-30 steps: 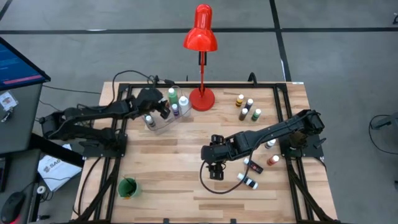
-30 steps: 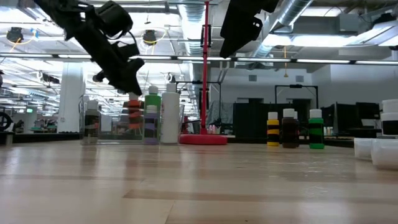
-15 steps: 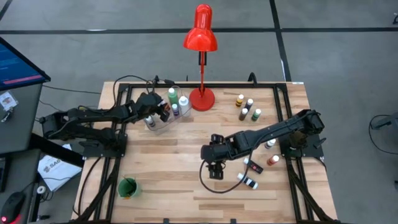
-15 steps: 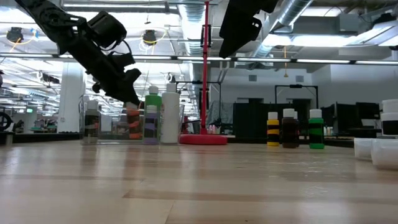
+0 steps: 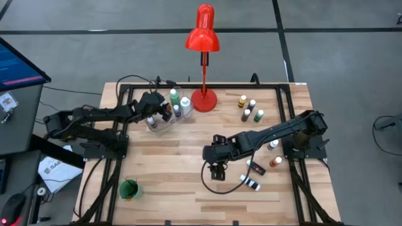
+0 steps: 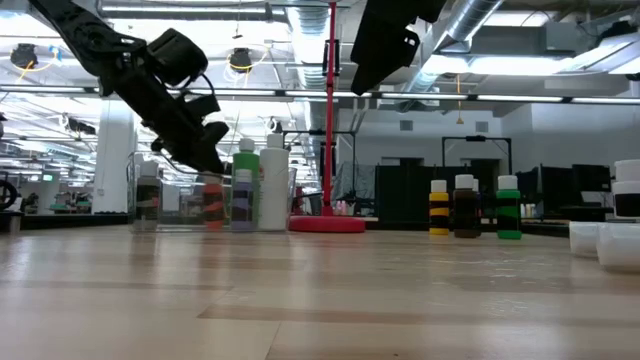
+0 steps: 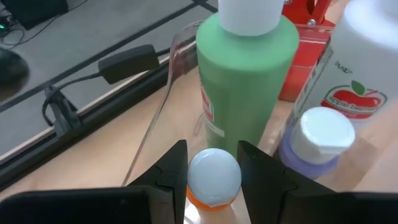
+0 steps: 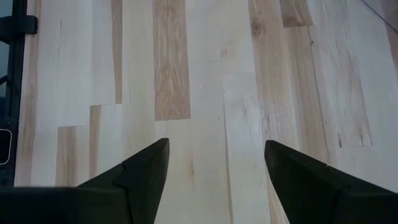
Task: Pick & Place Paint Supplies
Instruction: Put the orange paint bottle into the transparent bin, then put the black paint bottle into the transparent bin
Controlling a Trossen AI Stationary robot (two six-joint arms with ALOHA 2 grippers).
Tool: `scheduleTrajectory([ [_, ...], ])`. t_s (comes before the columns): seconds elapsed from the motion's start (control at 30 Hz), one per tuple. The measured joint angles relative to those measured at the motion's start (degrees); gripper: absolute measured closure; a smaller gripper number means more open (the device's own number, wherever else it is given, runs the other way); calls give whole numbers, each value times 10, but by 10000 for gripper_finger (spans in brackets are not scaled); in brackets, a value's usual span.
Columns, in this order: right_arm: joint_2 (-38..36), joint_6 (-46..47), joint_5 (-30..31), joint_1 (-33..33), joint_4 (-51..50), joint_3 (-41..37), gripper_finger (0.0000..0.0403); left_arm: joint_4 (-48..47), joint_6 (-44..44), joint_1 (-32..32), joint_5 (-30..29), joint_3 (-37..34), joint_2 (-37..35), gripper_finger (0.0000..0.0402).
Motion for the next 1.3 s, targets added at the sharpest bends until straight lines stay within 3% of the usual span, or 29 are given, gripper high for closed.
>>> scheduleTrajectory([
  [0.27, 0, 0, 0, 0, 0, 0, 143, 0, 0, 0, 2, -1, -6, 292],
  [0.6, 0, 0, 0, 0, 0, 0, 143, 13, 0, 0, 7, -2, -7, 220],
  [0.83, 0, 0, 0, 0, 0, 0, 143, 20, 1, 0, 7, -2, -9, 195],
  [1.1, 0, 38, 0, -1, -17, 0, 143, 21, 17, -20, 22, 4, -95, 169],
  [1.3, -6, 153, 0, -1, -128, 1, 143, 21, 5, -58, 22, 4, -199, 158],
])
